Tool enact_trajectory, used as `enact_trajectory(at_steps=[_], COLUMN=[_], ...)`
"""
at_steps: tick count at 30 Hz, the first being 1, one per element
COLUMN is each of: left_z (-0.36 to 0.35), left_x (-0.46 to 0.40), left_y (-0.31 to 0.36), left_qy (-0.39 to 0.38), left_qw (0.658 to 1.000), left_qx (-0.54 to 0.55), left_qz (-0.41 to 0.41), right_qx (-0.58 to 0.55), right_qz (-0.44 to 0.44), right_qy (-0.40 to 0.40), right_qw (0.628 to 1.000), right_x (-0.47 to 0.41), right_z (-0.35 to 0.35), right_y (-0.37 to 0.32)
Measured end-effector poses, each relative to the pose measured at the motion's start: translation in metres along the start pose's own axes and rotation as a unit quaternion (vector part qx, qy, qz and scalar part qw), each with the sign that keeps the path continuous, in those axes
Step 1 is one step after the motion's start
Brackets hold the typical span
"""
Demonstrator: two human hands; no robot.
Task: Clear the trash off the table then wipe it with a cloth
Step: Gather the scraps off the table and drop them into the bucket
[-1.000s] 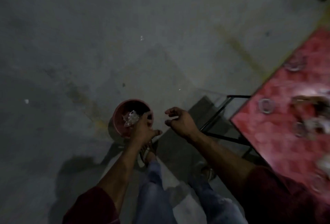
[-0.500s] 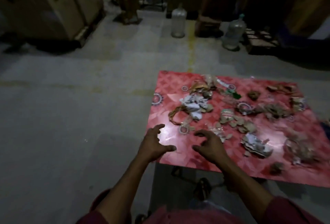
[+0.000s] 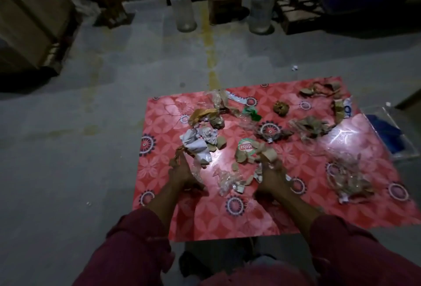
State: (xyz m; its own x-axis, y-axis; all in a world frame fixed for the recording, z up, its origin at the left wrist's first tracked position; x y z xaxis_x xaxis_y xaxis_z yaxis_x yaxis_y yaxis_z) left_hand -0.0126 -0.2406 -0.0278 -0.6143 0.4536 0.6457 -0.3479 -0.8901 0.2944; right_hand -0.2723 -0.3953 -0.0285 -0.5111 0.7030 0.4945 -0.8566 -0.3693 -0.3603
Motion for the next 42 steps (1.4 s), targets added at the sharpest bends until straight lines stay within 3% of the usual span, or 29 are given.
enact_trajectory(at_steps=[4, 8, 11, 16, 20, 24, 29, 32, 35, 38, 42], left_z=[-0.025, -0.01, 0.026, 0.061, 0.026, -0.011, -0.017, -0.014, -0.012, -0.012, -0.014], left_x=[-0.008, -0.013, -0.028, -0.046, -0.044, -0.029, -0.031, -0.037, -0.042, -0.049, -0.054], left_y=[0.039, 0.049, 0.032, 0.027, 0.022, 0.023, 0.029, 0.032, 0.034, 0.035, 0.04], left_qy=[-0.006, -0.043, -0.031, 0.005, -0.088, -0.019, 0.079, 0.09, 0.104, 0.111, 0.096], left_qw=[0.998, 0.996, 0.999, 0.999, 0.995, 0.999, 0.995, 0.994, 0.993, 0.988, 0.985], left_qx=[-0.017, -0.028, -0.004, 0.035, 0.035, 0.038, 0.061, 0.055, 0.023, -0.018, -0.001], left_qz=[-0.064, -0.067, -0.044, -0.009, 0.039, 0.003, -0.01, -0.033, -0.058, -0.102, -0.146], right_qx=[-0.049, -0.027, -0.003, 0.02, -0.008, 0.0, 0.119, 0.152, 0.216, 0.321, 0.29], right_qz=[0.091, 0.155, 0.151, 0.184, 0.134, 0.14, 0.263, 0.318, 0.319, 0.315, 0.327], right_qy=[-0.049, -0.081, -0.073, 0.013, 0.005, -0.054, -0.17, -0.249, -0.308, -0.301, -0.245], right_qw=[0.993, 0.984, 0.986, 0.983, 0.991, 0.989, 0.942, 0.902, 0.87, 0.841, 0.866], right_x=[-0.035, -0.06, -0.091, -0.185, -0.279, -0.317, -0.26, -0.225, -0.19, -0.158, -0.133], right_z=[0.001, 0.038, 0.087, 0.139, 0.127, 0.089, 0.061, 0.052, 0.033, 0.005, -0.017], right_y=[-0.043, -0.072, -0.086, -0.141, -0.167, -0.182, -0.194, -0.182, -0.161, -0.136, -0.123])
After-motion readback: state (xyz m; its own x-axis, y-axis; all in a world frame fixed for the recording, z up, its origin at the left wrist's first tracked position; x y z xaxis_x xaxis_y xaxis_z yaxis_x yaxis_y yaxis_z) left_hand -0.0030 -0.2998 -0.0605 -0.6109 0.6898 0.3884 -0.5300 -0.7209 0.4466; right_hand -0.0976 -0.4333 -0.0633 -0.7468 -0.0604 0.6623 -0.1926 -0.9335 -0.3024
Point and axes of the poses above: each hand's wrist, its own x-axis away from the middle knuckle, its own z-axis out of the back of the hand, y = z × x, the point moved 3 cm from there along -x, towards the middle knuckle, and after that the axes turned 6 degrees about z, right-handed, at the moved point
